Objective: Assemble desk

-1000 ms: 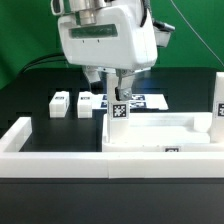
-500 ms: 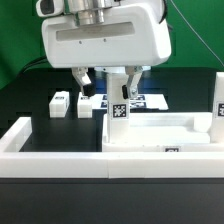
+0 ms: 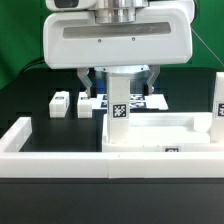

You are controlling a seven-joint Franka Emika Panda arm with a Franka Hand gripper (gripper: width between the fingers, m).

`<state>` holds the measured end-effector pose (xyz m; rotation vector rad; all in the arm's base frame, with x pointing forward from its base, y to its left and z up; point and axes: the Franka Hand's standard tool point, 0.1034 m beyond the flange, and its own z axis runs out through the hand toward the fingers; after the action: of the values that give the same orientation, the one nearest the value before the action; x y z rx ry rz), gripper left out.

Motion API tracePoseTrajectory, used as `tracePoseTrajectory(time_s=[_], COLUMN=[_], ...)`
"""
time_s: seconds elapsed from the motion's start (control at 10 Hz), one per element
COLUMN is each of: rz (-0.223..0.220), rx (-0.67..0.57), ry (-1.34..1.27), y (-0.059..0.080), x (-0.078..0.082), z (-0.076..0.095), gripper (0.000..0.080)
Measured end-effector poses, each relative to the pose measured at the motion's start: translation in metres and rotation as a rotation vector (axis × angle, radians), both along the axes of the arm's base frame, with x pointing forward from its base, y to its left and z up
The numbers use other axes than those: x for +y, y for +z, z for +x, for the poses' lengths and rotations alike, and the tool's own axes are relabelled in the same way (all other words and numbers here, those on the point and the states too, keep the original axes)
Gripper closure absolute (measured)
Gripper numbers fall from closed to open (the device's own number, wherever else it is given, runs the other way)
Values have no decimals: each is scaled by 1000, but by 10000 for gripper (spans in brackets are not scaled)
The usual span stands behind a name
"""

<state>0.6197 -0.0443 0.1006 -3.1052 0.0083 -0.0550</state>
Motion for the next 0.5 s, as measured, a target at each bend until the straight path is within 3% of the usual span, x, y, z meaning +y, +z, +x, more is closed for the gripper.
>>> tracePoseTrajectory(time_s=[0.1, 0.3, 0.5], rz=[0, -6, -5], rx=[-2, -4, -1], ry=[40, 200, 195], y=[0, -4, -6], x=[3, -13, -15], z=[0, -2, -3], gripper=[150, 150, 161])
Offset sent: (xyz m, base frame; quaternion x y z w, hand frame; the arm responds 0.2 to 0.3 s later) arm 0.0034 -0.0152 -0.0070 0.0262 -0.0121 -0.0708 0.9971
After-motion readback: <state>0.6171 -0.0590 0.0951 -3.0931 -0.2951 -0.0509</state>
